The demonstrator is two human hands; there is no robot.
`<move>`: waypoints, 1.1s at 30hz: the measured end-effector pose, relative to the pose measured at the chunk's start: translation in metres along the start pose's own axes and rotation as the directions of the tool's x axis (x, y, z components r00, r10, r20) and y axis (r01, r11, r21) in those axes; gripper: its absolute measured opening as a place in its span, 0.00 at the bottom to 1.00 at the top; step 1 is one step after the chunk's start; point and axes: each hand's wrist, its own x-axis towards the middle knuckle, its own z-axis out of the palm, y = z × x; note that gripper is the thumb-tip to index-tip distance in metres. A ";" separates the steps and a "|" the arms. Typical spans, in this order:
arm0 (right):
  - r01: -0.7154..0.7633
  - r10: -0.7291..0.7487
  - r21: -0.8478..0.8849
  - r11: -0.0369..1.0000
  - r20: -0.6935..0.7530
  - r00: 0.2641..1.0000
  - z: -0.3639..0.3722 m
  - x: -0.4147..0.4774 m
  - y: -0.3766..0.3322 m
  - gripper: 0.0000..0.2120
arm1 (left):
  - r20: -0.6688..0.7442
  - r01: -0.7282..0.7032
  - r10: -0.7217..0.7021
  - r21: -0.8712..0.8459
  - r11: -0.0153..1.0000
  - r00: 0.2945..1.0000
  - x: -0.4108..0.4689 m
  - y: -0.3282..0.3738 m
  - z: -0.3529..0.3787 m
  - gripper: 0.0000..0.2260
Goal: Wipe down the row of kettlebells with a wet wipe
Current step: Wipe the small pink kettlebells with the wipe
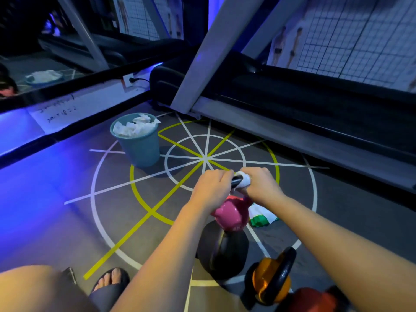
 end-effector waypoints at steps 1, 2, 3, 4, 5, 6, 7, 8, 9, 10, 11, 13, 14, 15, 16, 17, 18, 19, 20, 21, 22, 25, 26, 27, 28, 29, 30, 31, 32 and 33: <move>0.051 -0.058 -0.155 0.987 -0.041 0.997 0.005 -0.002 -0.008 0.08 | -0.014 0.006 -0.005 0.006 1.000 1.000 0.000 -0.002 -0.001 0.17; 0.098 -0.122 -0.312 0.945 -0.059 0.991 0.008 -0.004 -0.017 0.06 | -0.037 0.016 -0.017 -0.020 1.000 0.999 0.000 -0.005 -0.001 0.16; 0.128 -0.164 -0.414 0.901 -0.054 0.985 0.011 -0.006 -0.025 0.03 | -0.061 0.021 -0.025 -0.070 0.997 0.998 -0.001 -0.007 -0.001 0.13; 0.142 -0.181 -0.473 0.870 -0.038 0.983 0.012 -0.008 -0.028 0.04 | -0.081 0.030 -0.040 -0.120 0.992 0.996 -0.003 -0.006 -0.001 0.10; 0.150 -0.186 -0.507 0.849 -0.021 0.982 0.012 -0.009 -0.029 0.04 | -0.106 0.029 -0.046 -0.153 0.988 0.993 -0.006 -0.006 0.000 0.09; 0.157 -0.190 -0.516 0.842 -0.011 0.982 0.011 -0.008 -0.027 0.03 | -0.132 0.022 -0.043 -0.160 0.987 0.990 -0.008 -0.006 0.001 0.08; 0.170 -0.197 -0.501 0.849 -0.002 0.980 0.009 -0.007 -0.024 0.04 | -0.156 0.014 -0.039 -0.153 0.988 0.987 -0.009 -0.006 0.003 0.08; 0.176 -0.198 -0.471 0.865 0.003 0.980 0.006 -0.007 -0.021 0.06 | -0.176 0.017 -0.040 -0.128 0.992 0.984 -0.009 -0.007 0.004 0.08; 0.166 -0.182 -0.426 0.889 0.003 0.983 0.003 -0.006 -0.014 0.08 | -0.187 0.038 -0.054 -0.092 0.995 0.981 -0.008 -0.007 0.003 0.09; 0.135 -0.145 -0.354 0.926 -0.002 0.989 0.002 -0.006 -0.008 0.10 | -0.189 0.070 -0.078 -0.051 0.996 0.979 -0.006 -0.008 0.002 0.10; 0.095 -0.099 -0.251 0.963 -0.006 0.995 0.001 -0.007 -0.003 0.11 | -0.183 0.099 -0.098 -0.004 0.995 0.978 -0.004 -0.010 0.000 0.11; 0.023 -0.024 -0.026 0.999 -0.014 1.000 0.003 -0.009 0.004 0.07 | -0.146 0.134 -0.122 0.075 0.988 0.982 -0.002 -0.011 -0.002 0.13; -0.007 0.008 0.054 0.998 -0.023 1.000 0.005 -0.010 0.005 0.05 | -0.118 0.146 -0.134 0.101 0.984 0.984 -0.002 -0.011 -0.003 0.13; -0.027 0.030 0.096 0.995 -0.040 0.999 0.005 -0.011 0.005 0.04 | -0.085 0.163 -0.156 0.082 0.983 0.984 -0.001 -0.011 -0.002 0.13; -0.036 0.041 0.105 0.994 -0.046 0.998 0.005 -0.010 0.004 0.05 | -0.047 0.177 -0.175 0.031 0.984 0.983 -0.001 -0.010 -0.003 0.13; -0.030 0.034 0.090 0.995 -0.045 0.998 0.004 -0.010 0.001 0.06 | -0.015 0.188 -0.189 -0.033 0.982 0.982 -0.001 -0.010 -0.002 0.13; -0.012 0.013 0.044 0.999 -0.030 0.999 0.003 -0.011 -0.003 0.07 | 0.008 0.190 -0.190 -0.067 0.980 0.982 -0.002 -0.008 -0.001 0.13; 0.022 -0.022 -0.045 0.999 -0.009 1.000 0.002 -0.011 -0.006 0.08 | 0.012 0.176 -0.175 -0.067 0.982 0.984 -0.003 -0.007 -0.001 0.12; 0.070 -0.070 -0.160 0.985 0.007 0.998 0.003 -0.013 -0.011 0.07 | 0.006 0.167 -0.167 -0.064 0.984 0.986 -0.004 -0.007 -0.001 0.12; 0.119 -0.119 -0.266 0.957 0.018 0.993 0.004 -0.013 -0.015 0.06 | -0.014 0.164 -0.165 -0.076 0.984 0.986 -0.004 -0.008 -0.001 0.11; 0.160 -0.160 -0.321 0.933 0.026 0.987 0.005 -0.012 -0.018 0.06 | -0.034 0.168 -0.172 -0.110 0.980 0.984 -0.003 -0.010 0.000 0.11; 0.134 -0.124 -0.183 0.974 0.068 0.990 0.000 -0.008 -0.013 0.10 | -0.076 0.217 -0.241 -0.242 0.946 0.968 -0.001 -0.015 0.001 0.09; 0.086 -0.078 -0.104 0.991 0.081 0.994 -0.003 -0.008 -0.010 0.12 | -0.087 0.238 -0.271 -0.277 0.931 0.959 -0.002 -0.016 0.001 0.10; 0.035 -0.032 -0.035 0.999 0.089 0.996 -0.004 -0.008 -0.007 0.12 | -0.090 0.259 -0.302 -0.325 0.910 0.949 -0.003 -0.017 -0.001 0.12; -0.001 0.000 0.011 1.000 0.093 0.996 -0.005 -0.009 -0.005 0.09 | -0.075 0.283 -0.336 -0.388 0.877 0.939 -0.006 -0.017 -0.001 0.13; -0.019 0.016 0.029 0.999 0.091 0.996 -0.005 -0.011 -0.004 0.08 | -0.046 0.308 -0.370 -0.467 0.829 0.928 -0.009 -0.018 -0.001 0.13; -0.027 0.024 0.031 0.999 0.092 0.995 -0.005 -0.011 -0.003 0.07 | -0.013 0.325 -0.397 -0.552 0.768 0.918 -0.012 -0.020 0.000 0.13; -0.037 0.034 0.030 0.999 0.097 0.995 -0.006 -0.011 -0.003 0.07 | 0.016 0.337 -0.423 -0.632 0.698 0.906 -0.015 -0.023 0.002 0.12; -0.047 0.045 0.023 0.999 0.104 0.994 -0.009 -0.011 -0.003 0.05 | 0.037 0.347 -0.450 -0.693 0.631 0.892 -0.017 -0.026 0.005 0.12; -0.053 0.052 0.004 0.999 0.114 0.992 -0.012 -0.011 -0.003 0.04 | 0.049 0.355 -0.476 -0.734 0.579 0.878 -0.018 -0.027 0.009 0.13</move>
